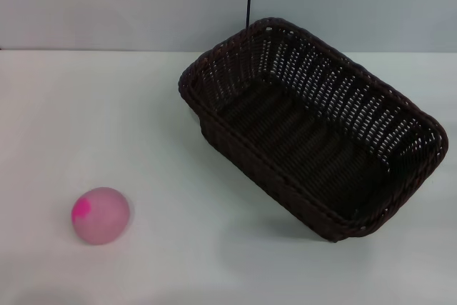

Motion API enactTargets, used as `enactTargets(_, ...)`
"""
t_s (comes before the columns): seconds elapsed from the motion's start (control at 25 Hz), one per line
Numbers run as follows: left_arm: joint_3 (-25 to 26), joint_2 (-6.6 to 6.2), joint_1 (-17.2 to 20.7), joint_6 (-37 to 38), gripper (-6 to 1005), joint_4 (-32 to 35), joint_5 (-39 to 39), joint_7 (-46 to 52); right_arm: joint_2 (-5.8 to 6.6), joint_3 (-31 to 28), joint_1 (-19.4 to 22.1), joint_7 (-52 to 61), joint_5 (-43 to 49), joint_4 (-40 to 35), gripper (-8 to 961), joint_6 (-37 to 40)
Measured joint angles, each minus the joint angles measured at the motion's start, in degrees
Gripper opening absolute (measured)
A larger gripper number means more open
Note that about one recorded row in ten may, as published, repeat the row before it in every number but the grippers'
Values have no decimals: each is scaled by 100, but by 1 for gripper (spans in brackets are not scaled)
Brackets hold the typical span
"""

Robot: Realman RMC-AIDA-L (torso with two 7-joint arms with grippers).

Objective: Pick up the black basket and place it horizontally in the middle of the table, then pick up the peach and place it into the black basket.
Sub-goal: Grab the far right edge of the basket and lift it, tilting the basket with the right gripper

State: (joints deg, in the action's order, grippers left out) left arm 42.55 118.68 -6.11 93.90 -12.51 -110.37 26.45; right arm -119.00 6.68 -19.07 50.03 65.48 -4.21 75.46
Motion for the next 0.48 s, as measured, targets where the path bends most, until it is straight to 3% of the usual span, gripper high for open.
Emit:
enactTargets(0.04,-9,0,-7,-7,195,0,0,0,1,1,0,0,0,0,331,0)
enactTargets(0.24,-30,-3,-20,-25,425,2,0,0,9,21,-6,13,0,0,333,10)
enactTargets(0.48,-39,-1,-44,-107,598,1,-8,0,32,781,83,181,18,-335,335,100)
